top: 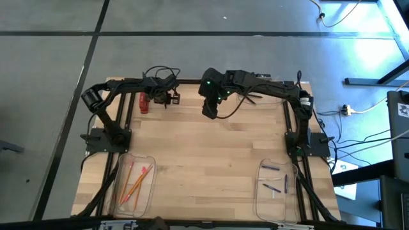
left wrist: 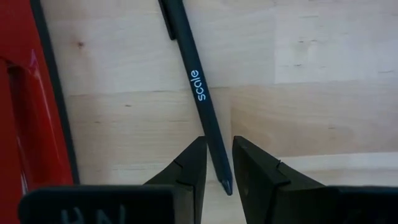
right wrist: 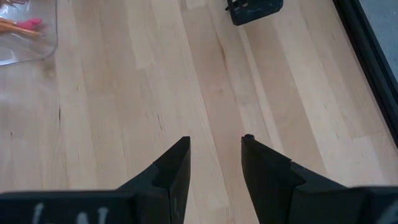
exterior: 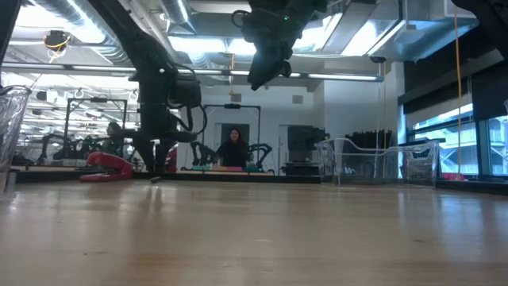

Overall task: Sort crayons/erasers/pens/pencils in bins
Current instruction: Put the black pen into the top transparent bin

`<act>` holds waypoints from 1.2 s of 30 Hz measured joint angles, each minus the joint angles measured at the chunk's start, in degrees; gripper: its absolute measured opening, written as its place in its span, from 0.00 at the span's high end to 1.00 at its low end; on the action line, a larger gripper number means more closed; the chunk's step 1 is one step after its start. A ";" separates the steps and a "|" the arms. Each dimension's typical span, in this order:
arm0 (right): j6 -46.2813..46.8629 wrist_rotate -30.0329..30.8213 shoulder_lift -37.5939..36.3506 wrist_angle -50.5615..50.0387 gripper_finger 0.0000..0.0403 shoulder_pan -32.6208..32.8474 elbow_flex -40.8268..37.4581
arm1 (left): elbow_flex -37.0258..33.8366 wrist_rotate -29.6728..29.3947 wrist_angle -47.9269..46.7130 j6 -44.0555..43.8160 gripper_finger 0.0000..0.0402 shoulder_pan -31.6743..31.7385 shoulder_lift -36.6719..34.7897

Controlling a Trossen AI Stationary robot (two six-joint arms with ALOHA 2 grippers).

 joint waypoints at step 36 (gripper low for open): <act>-0.22 0.00 0.02 1.25 0.65 0.00 -0.04 | -3.10 0.70 3.13 0.71 0.82 0.02 0.87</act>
